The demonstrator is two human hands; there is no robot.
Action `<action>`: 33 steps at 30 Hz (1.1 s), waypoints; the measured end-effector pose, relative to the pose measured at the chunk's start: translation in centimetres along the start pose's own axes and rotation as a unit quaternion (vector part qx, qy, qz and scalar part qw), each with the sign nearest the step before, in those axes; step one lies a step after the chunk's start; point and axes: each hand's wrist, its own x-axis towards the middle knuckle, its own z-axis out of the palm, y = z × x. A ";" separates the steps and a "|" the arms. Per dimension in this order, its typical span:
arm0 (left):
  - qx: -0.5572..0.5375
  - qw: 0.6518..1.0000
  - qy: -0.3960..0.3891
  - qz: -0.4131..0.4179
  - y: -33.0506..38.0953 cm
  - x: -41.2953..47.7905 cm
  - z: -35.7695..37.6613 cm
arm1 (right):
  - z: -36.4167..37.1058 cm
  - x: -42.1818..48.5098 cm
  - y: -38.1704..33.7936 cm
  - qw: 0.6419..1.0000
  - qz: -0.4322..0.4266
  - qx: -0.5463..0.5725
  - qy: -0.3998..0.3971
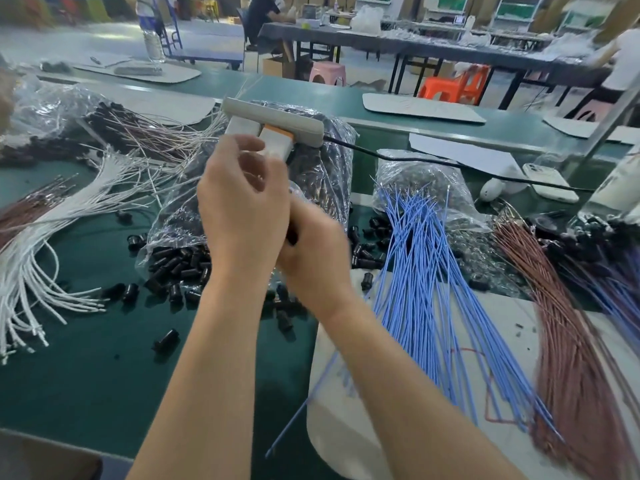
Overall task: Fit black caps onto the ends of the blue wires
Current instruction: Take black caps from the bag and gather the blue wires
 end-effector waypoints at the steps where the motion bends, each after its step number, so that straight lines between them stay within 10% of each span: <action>1: 0.013 1.000 0.006 -0.004 -0.6 -0.1 0.2 | -1.1 1.0 0.6 0.999 0.010 0.025 0.048; 4: 0.147 0.970 -0.169 -0.100 -2.9 -1.1 1.6 | -4.2 3.3 4.0 0.989 0.077 -0.018 0.127; 7: 0.224 0.902 -0.326 -0.175 -3.7 -2.8 4.0 | -4.1 3.6 8.3 0.971 0.182 -0.150 0.033; 11: 0.196 0.931 -0.267 -0.154 -3.7 -3.7 6.1 | -2.5 3.1 11.0 0.967 0.197 -0.140 -0.081; 18: 0.168 0.964 -0.140 -0.151 -6.1 -1.8 3.6 | -6.2 3.8 11.3 0.968 0.238 0.061 -0.043; 33: 0.196 0.897 -0.367 -0.145 -0.4 -0.4 0.1 | -7.3 2.0 9.5 0.931 0.183 -0.258 -0.182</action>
